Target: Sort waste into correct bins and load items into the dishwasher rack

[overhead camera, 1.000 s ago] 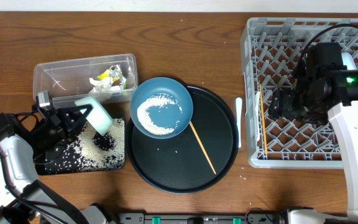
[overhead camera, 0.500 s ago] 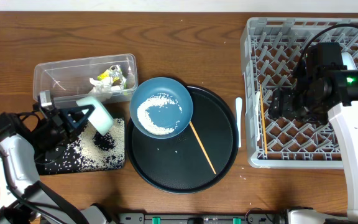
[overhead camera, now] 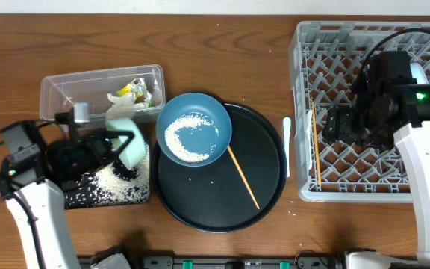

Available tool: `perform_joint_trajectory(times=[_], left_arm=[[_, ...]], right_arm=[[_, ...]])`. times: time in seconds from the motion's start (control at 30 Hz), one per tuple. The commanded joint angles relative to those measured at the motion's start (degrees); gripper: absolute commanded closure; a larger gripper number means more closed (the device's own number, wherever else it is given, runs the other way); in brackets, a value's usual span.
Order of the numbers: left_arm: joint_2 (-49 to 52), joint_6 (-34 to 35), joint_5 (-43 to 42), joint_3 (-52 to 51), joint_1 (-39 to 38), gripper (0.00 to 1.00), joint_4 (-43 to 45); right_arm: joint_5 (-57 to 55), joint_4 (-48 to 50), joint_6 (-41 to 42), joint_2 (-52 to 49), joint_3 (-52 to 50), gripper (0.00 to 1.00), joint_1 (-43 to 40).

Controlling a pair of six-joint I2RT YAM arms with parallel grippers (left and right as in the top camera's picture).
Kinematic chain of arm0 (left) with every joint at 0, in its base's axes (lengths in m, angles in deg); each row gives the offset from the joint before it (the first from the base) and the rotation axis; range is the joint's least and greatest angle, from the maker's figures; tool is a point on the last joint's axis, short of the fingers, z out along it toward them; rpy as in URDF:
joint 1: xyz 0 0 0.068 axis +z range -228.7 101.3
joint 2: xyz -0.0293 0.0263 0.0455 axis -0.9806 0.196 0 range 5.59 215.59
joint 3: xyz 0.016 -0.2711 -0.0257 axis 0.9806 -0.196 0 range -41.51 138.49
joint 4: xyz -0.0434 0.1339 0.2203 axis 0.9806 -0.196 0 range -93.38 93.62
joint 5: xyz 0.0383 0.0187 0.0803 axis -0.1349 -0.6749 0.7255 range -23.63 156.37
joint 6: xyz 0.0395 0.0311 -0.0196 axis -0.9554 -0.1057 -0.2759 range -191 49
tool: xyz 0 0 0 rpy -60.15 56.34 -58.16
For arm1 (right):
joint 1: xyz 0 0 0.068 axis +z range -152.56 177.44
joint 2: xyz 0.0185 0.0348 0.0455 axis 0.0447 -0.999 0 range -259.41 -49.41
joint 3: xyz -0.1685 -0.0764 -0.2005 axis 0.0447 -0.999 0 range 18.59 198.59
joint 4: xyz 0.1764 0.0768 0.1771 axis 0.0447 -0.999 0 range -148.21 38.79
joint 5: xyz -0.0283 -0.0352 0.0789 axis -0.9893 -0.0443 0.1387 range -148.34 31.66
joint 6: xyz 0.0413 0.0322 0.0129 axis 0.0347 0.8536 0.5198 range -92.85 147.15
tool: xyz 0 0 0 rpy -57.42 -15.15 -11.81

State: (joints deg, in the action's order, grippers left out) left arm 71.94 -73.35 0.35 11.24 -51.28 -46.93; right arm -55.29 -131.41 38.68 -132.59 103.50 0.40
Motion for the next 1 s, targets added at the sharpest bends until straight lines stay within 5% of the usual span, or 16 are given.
perform_joint_trajectory(times=[0.0, 0.6, 0.97], left_arm=[[-1.9, 2.91, 9.92, 1.49, -6.01, 0.94, 0.07], [2.49, 18.23, 37.79, 1.49, -54.34, 0.94, 11.74], [17.09, 21.79, 41.27, 1.49, -69.51, 0.94, 22.58]], right_arm=[[-0.24, 0.17, -0.42, 0.68, 0.07, 0.14, -0.39], [-0.24, 0.15, 0.0, 0.68, 0.07, 0.14, -0.37], [-0.24, 0.11, 0.0, 0.68, 0.07, 0.15, -0.37]])
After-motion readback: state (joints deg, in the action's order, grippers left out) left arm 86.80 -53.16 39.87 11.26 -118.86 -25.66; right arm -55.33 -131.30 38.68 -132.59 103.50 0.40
